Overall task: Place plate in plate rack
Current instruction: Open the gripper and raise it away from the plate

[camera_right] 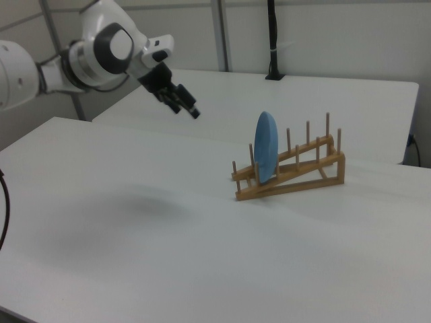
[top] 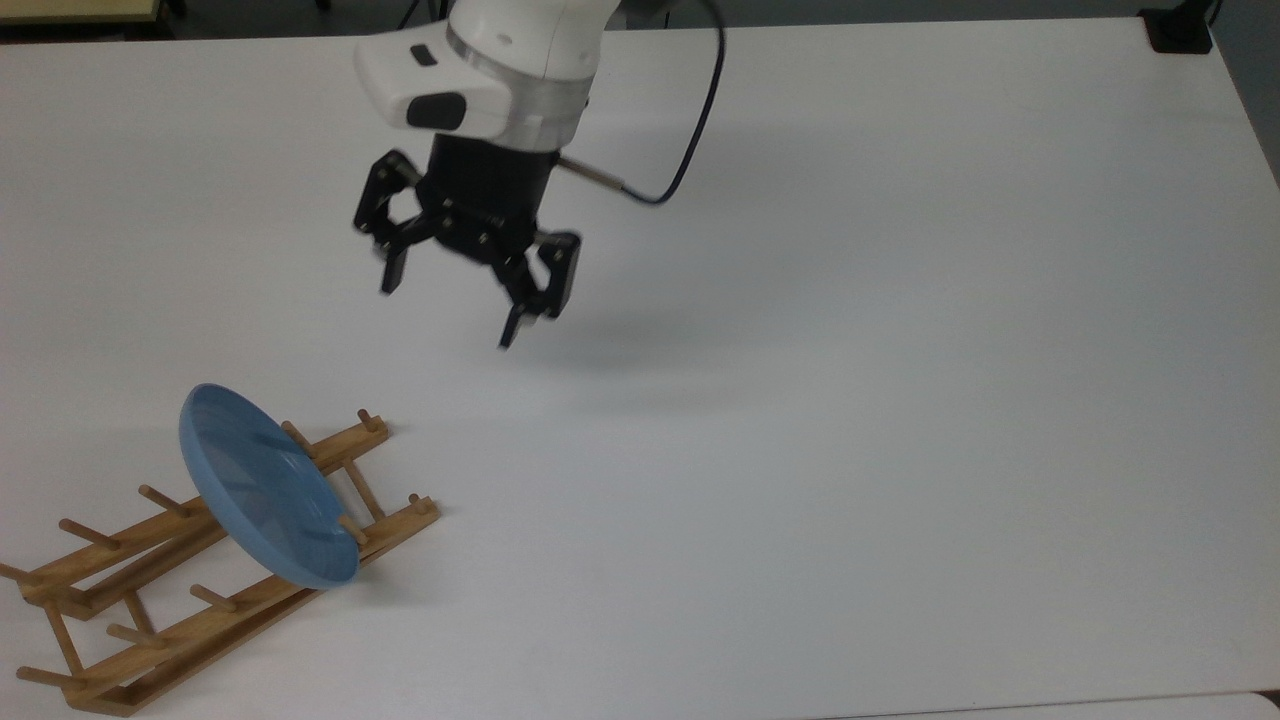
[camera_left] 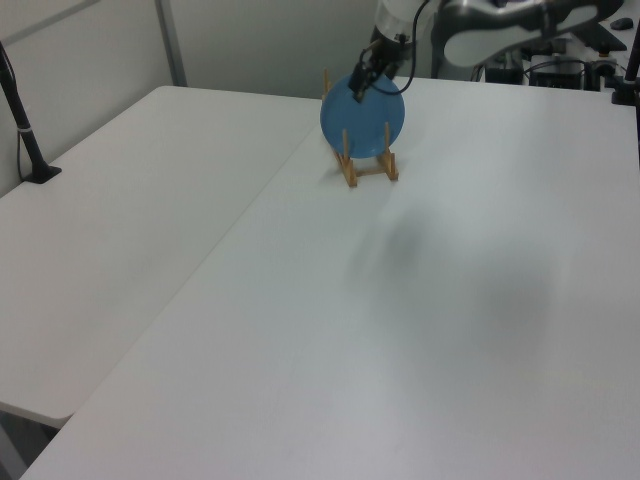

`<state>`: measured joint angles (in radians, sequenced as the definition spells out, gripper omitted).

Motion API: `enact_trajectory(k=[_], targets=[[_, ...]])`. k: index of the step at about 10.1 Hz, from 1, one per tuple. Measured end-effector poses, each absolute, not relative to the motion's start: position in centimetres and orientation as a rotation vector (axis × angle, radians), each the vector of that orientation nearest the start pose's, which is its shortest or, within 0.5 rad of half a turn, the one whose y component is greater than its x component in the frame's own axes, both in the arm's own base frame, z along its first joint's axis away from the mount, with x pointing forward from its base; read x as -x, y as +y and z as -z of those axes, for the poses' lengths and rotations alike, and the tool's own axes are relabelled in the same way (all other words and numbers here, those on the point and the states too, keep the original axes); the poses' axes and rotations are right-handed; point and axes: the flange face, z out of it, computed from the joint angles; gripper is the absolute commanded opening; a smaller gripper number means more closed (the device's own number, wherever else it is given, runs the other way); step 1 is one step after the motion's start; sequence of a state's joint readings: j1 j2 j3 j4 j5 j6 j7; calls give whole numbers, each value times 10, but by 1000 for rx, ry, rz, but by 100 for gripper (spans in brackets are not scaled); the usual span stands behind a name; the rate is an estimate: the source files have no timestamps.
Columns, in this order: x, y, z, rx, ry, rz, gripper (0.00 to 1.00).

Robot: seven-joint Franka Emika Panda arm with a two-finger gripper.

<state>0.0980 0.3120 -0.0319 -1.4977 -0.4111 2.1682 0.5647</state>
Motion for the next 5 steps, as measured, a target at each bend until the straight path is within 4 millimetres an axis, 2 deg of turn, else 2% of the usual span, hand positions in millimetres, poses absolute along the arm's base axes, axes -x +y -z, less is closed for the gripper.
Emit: enact_trajectory(k=[3,5], targets=[[-623,46,-574,3241,304,211,100],[-586,43,-597,3195,136,121,100]])
